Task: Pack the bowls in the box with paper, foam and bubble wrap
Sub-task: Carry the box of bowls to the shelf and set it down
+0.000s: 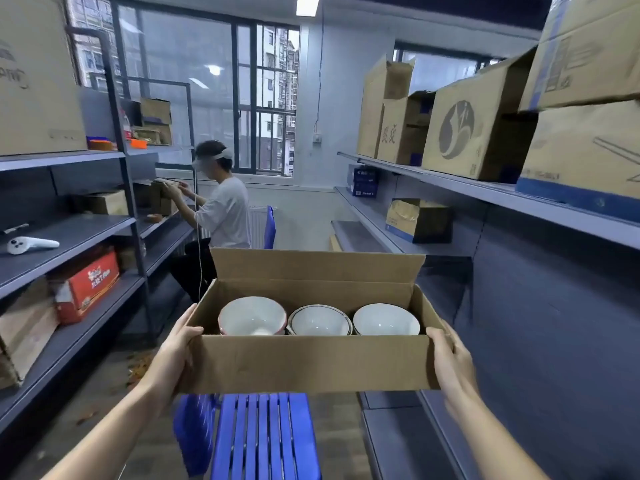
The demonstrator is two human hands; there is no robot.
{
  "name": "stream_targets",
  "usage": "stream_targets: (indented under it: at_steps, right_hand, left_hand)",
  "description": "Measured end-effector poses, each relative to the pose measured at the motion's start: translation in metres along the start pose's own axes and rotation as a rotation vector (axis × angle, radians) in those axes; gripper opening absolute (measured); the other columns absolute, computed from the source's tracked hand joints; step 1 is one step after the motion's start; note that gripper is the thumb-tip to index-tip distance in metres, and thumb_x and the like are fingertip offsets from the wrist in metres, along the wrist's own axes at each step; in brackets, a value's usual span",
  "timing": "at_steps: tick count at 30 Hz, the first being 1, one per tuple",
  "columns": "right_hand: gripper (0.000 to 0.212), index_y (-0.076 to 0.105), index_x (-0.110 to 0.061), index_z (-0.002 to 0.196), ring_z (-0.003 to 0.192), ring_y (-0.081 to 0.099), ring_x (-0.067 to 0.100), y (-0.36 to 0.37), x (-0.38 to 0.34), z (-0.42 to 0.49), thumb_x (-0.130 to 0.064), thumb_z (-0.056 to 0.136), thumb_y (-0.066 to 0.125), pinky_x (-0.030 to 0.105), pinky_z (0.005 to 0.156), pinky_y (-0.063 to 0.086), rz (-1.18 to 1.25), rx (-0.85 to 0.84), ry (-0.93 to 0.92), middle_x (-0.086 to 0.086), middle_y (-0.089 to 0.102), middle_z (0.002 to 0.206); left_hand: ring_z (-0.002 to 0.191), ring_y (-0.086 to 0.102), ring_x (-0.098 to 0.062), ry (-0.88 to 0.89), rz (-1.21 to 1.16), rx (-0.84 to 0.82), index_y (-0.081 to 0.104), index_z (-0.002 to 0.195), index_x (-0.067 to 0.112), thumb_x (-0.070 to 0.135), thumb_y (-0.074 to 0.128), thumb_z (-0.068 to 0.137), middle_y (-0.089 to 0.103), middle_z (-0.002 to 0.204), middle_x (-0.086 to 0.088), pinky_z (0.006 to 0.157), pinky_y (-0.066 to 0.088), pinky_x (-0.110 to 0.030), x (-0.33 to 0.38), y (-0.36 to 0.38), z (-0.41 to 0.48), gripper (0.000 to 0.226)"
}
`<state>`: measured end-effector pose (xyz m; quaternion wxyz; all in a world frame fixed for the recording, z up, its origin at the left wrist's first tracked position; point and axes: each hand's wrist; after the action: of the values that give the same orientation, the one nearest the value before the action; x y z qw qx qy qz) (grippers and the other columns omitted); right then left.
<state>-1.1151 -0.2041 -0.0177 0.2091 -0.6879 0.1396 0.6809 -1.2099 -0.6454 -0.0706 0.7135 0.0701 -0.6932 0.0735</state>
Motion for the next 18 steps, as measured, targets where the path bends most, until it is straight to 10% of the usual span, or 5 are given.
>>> stream_targets:
  at_steps: [6, 12, 18]
  right_hand:
    - [0.049, 0.052, -0.044, 0.135, 0.116, 0.053, 0.019, 0.039, -0.003, 0.063, -0.048, 0.086, 0.058, 0.043, 0.098, 0.046, 0.008, 0.105, 0.020, -0.007, 0.056, 0.134]
    - [0.050, 0.049, -0.045, 0.138, 0.117, 0.050, 0.019, 0.052, 0.000, 0.109, -0.046, 0.089, 0.057, 0.046, 0.102, 0.044, 0.023, 0.176, 0.023, -0.009, 0.055, 0.129]
    - [0.050, 0.048, -0.050, 0.137, 0.117, 0.047, 0.017, 0.032, 0.005, 0.144, -0.049, 0.088, 0.056, 0.043, 0.100, 0.041, 0.032, 0.285, 0.036, -0.012, 0.053, 0.132]
  left_hand:
    - [0.117, 0.057, -0.015, 0.026, -0.081, -0.056, 0.048, 0.136, 0.050, 0.027, 0.042, 0.094, 0.060, 0.131, 0.014, 0.104, 0.043, -0.043, 0.021, 0.040, 0.019, 0.048]
    - [0.115, 0.053, -0.001, 0.071, -0.075, -0.135, 0.048, 0.136, 0.048, 0.021, 0.040, 0.097, 0.054, 0.129, 0.025, 0.096, 0.042, -0.030, 0.031, 0.069, 0.087, 0.048]
    - [0.121, 0.056, -0.016, 0.034, -0.067, -0.241, 0.050, 0.131, 0.055, 0.037, 0.047, 0.081, 0.057, 0.136, 0.014, 0.111, 0.038, -0.046, 0.019, 0.126, 0.144, 0.053]
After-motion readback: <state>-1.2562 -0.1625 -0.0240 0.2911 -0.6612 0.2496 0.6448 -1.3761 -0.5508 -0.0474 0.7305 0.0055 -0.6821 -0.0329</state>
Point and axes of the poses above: each hand's wrist, its own z-axis towards the middle knuckle, its own y-axis out of the palm, x = y × z
